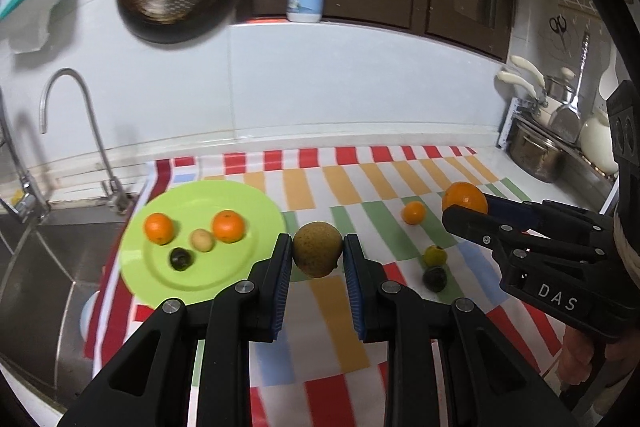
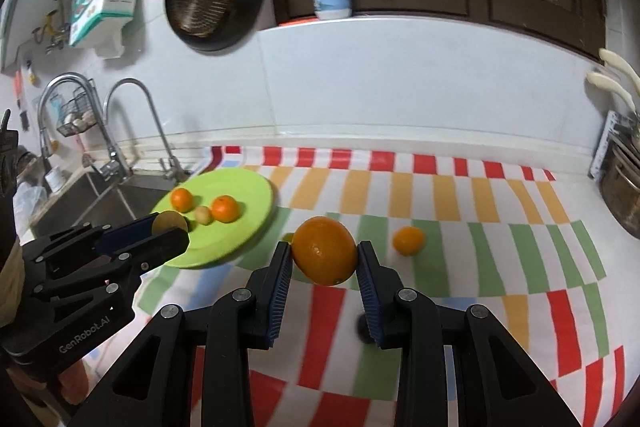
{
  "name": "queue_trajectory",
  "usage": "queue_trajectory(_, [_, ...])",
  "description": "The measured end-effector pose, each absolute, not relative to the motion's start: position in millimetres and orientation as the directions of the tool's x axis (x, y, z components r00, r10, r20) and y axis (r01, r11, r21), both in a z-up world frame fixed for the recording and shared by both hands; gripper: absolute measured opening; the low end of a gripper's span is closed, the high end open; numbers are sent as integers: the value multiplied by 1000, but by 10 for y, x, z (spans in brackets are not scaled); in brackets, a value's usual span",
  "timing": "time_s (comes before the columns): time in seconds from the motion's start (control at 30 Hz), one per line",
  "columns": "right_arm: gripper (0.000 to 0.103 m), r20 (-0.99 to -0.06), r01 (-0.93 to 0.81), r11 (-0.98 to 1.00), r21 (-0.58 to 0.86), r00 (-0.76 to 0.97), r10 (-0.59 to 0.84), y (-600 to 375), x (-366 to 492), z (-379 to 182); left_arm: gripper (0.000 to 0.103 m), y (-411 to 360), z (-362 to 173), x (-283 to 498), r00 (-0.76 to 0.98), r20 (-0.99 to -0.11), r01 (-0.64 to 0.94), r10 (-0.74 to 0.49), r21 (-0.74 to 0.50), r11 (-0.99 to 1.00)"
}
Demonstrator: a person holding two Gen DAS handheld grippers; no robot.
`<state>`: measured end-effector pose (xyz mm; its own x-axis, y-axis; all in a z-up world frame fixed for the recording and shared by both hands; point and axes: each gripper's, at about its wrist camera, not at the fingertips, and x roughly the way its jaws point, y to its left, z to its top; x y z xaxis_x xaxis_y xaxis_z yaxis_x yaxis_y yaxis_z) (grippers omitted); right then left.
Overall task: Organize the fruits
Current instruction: 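Carry both fruits onto the green plate and open both grippers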
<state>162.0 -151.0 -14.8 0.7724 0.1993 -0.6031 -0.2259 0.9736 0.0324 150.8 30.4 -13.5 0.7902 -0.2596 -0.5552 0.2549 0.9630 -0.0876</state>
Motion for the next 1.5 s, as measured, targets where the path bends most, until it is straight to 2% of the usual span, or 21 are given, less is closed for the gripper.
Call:
queue_trajectory(0.73, [34, -593, -369, 929, 43, 739, 321, -614, 1740, -95, 26, 1108, -120, 1439, 821, -554, 121, -139, -69, 990])
queue_trajectory(1.17, [34, -607, -420, 906, 40, 710, 356, -305, 2230, -42, 26, 1319, -89, 1869, 825, -549, 119, -134, -63, 991])
queue_trajectory(1.5, [34, -681, -451, 891, 58, 635, 366, -85, 2869, -219, 26, 1413, -232, 2455, 787, -598, 139, -151, -67, 988])
